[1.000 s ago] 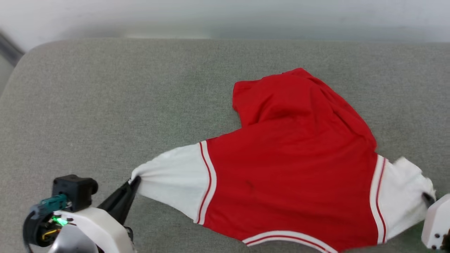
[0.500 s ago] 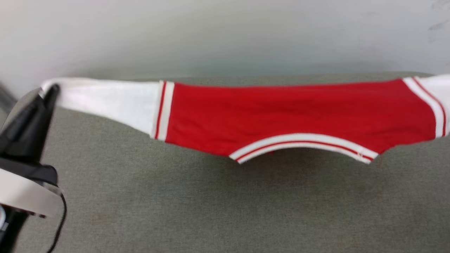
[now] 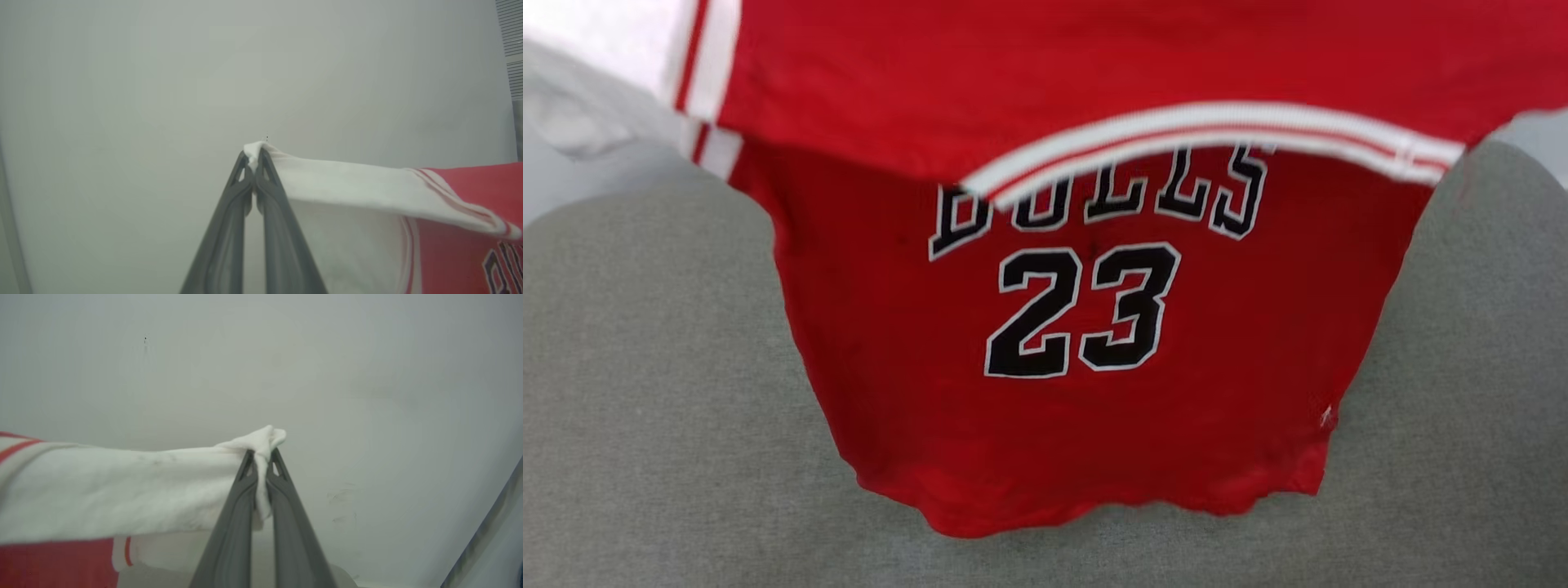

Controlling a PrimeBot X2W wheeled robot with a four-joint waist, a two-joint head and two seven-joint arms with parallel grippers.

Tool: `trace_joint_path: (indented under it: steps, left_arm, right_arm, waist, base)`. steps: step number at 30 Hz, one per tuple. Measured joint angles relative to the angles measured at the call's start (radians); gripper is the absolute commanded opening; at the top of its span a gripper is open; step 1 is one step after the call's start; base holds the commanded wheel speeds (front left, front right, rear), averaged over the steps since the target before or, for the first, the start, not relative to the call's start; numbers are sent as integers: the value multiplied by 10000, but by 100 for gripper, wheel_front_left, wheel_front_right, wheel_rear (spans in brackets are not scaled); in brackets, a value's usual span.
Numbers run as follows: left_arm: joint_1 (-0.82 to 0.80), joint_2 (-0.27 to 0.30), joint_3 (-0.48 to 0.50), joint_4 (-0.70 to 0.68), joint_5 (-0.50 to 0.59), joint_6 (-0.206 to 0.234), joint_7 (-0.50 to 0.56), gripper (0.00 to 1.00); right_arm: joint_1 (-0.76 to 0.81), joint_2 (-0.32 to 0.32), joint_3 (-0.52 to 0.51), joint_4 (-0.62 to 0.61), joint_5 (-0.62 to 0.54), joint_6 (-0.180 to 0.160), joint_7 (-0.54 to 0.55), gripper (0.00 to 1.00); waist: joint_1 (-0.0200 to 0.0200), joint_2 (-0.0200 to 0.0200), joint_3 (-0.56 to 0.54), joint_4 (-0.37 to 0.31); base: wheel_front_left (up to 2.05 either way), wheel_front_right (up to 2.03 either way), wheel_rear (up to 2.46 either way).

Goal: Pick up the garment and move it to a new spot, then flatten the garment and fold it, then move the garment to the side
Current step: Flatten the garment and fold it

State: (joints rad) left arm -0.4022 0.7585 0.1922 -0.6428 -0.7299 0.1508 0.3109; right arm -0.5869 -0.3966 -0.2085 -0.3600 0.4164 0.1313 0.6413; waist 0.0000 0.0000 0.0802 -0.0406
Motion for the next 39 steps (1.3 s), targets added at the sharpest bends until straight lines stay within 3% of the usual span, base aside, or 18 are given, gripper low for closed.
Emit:
trace_joint_path:
  steps: [9, 15, 21, 30, 39]
  left_arm:
    - [-2587, 84, -619, 1212, -359, -127, -165, 0]
    - [-4995, 35, -1528, 2700, -391, -468, -213, 0]
    - [-7792, -33, -2336, 4661, 50, -959, -424, 0]
    - [-11642, -959, -3131, 7520, 625, -1411, -1536, 0]
    - [-12124, -1716, -3689, 9743, 846, -1918, -2740, 0]
  right_arm:
    - [-1791, 128, 90, 957, -366, 0, -600, 0]
    - [-3785, 600, -224, 1712, -531, 0, -418, 0]
    - [-6226, 782, 79, 2993, -1325, 0, -1095, 0]
    - [-9354, 1254, 31, 5321, -2385, 0, -2740, 0]
    - [-9539, 1691, 174, 7233, -2855, 0, -4207, 0]
  waist:
    - [0, 0, 1088, -33]
    - [2, 0, 2230, 57]
    - [3, 0, 3644, 105]
    - [3, 0, 5638, 252]
    - [3, 0, 6515, 607]
  base:
    - [0, 0, 0]
    - [0, 0, 0]
    - [0, 0, 0]
    - [0, 0, 0]
    - [0, 0, 0]
